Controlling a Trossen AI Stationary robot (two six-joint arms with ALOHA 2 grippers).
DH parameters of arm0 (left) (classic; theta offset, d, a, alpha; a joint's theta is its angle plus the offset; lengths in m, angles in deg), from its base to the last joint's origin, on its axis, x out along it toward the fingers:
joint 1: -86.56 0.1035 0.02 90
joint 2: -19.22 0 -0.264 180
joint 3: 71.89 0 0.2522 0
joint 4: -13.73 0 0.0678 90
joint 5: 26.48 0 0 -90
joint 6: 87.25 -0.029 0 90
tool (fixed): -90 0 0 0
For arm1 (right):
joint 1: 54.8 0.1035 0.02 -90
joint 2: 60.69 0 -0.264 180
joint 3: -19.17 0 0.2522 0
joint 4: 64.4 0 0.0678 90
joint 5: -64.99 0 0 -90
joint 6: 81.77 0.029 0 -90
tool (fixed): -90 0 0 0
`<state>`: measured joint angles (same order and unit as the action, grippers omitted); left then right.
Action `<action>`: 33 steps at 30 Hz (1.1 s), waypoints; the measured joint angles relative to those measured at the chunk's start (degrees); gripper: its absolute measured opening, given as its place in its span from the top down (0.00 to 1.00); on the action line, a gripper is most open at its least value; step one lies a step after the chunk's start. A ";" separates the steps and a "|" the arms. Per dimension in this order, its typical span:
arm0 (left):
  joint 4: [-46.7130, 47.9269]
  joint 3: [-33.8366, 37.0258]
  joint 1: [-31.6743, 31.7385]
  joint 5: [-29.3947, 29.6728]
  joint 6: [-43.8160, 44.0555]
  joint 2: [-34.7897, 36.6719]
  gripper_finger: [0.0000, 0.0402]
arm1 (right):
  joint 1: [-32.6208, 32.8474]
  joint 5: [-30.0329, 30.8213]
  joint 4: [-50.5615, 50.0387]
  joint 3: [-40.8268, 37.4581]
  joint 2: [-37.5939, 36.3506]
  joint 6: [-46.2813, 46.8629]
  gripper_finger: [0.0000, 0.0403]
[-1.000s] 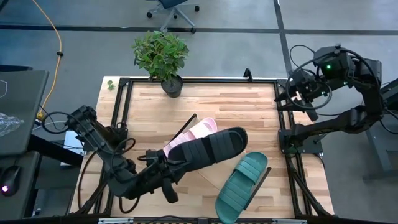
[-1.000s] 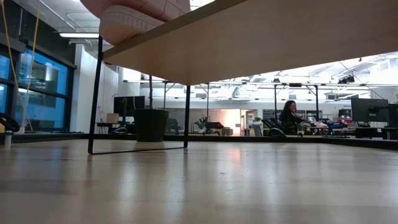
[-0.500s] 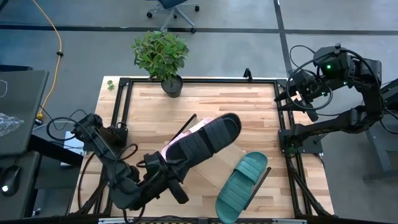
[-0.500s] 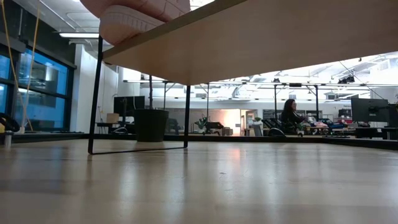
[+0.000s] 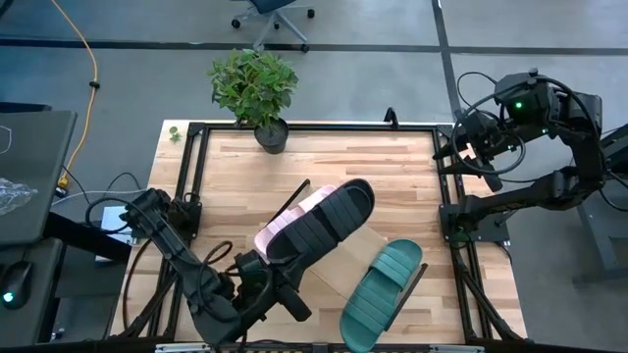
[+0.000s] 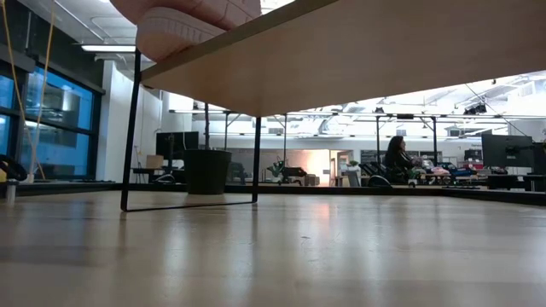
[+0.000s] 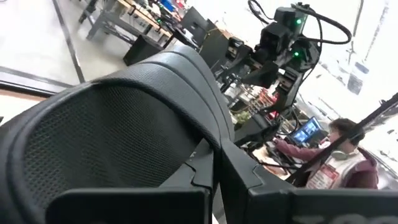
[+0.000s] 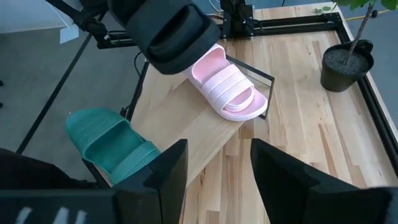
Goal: Pick and place slides into the shelf
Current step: Put the black pair of slides on the shelf
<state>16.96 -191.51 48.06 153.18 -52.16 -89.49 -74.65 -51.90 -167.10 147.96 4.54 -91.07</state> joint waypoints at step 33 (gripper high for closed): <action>0.00 -0.41 6.38 -10.89 -13.99 0.02 1.00 | 0.00 -11.16 17.62 0.00 1.92 29.16 0.58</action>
<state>16.96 -191.92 54.44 142.29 -66.15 -89.46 -74.66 -63.06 -149.48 147.96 6.46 -61.91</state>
